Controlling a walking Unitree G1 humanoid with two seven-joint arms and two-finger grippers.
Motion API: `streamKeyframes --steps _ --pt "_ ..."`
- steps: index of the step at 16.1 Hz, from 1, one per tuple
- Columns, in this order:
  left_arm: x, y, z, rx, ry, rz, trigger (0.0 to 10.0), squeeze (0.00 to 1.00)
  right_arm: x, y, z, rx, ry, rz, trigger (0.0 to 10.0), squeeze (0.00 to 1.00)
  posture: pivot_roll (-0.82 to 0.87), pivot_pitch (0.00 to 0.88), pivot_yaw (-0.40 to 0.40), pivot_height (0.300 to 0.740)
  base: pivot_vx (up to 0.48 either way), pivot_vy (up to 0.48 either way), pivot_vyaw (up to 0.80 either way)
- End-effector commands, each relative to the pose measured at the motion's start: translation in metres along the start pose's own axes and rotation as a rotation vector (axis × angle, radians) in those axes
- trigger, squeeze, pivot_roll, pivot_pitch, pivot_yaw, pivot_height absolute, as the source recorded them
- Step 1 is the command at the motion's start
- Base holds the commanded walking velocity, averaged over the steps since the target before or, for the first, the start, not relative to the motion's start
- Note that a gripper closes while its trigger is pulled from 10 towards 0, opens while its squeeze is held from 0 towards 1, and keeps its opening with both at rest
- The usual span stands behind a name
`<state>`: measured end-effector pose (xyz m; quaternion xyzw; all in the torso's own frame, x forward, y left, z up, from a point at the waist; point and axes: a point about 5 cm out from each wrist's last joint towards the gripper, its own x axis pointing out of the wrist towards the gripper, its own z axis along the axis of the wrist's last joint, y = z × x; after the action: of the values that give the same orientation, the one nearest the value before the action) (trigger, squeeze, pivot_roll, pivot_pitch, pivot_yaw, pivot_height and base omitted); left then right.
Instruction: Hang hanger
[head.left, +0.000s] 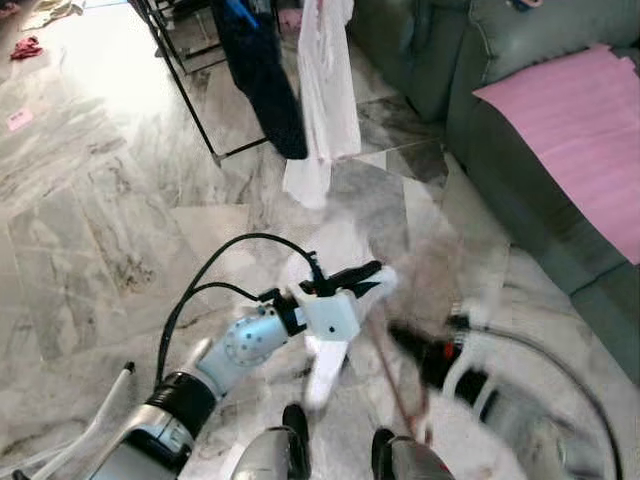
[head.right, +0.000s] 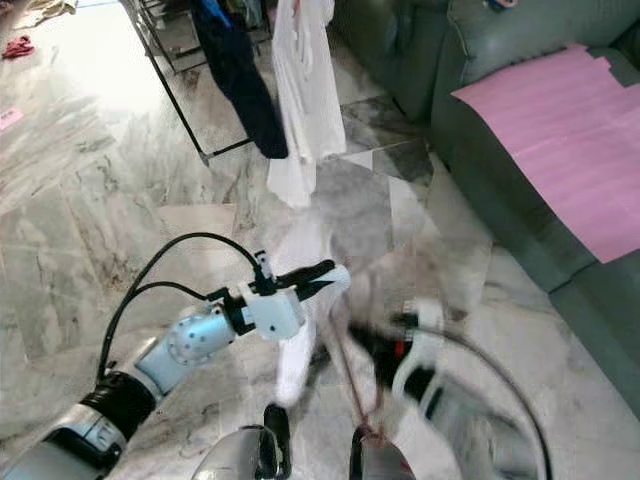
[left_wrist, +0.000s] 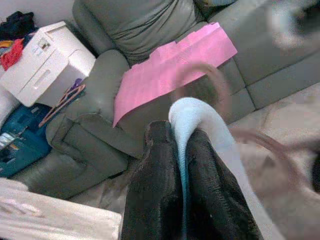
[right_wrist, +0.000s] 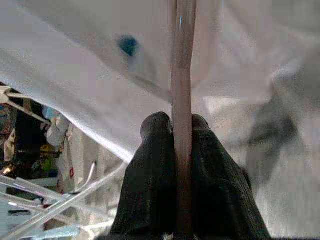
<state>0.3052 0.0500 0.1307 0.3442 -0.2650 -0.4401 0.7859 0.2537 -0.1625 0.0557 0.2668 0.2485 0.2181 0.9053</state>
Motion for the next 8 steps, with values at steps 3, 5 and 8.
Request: streamKeyframes --steps 3,5,8 --pt "-0.001 0.000 0.000 -0.002 0.007 0.004 10.0 0.00 -0.006 -0.035 -0.015 0.183 -0.028 -0.244 10.0 0.00 -0.02 0.307 0.109 0.740 0.000 0.000 0.00" --pt "-0.001 -0.002 -0.003 -0.001 0.025 -0.005 10.0 0.00 -0.008 -0.018 -0.017 0.163 -0.015 -0.145 10.0 0.00 -0.03 0.310 0.112 0.740 0.000 0.000 0.00" --pt "0.002 -0.002 -0.002 -0.002 0.023 -0.009 10.0 0.00 -0.010 -0.028 -0.016 0.225 -0.032 -0.224 10.0 0.00 -0.03 0.311 0.114 0.740 0.000 0.000 0.00"
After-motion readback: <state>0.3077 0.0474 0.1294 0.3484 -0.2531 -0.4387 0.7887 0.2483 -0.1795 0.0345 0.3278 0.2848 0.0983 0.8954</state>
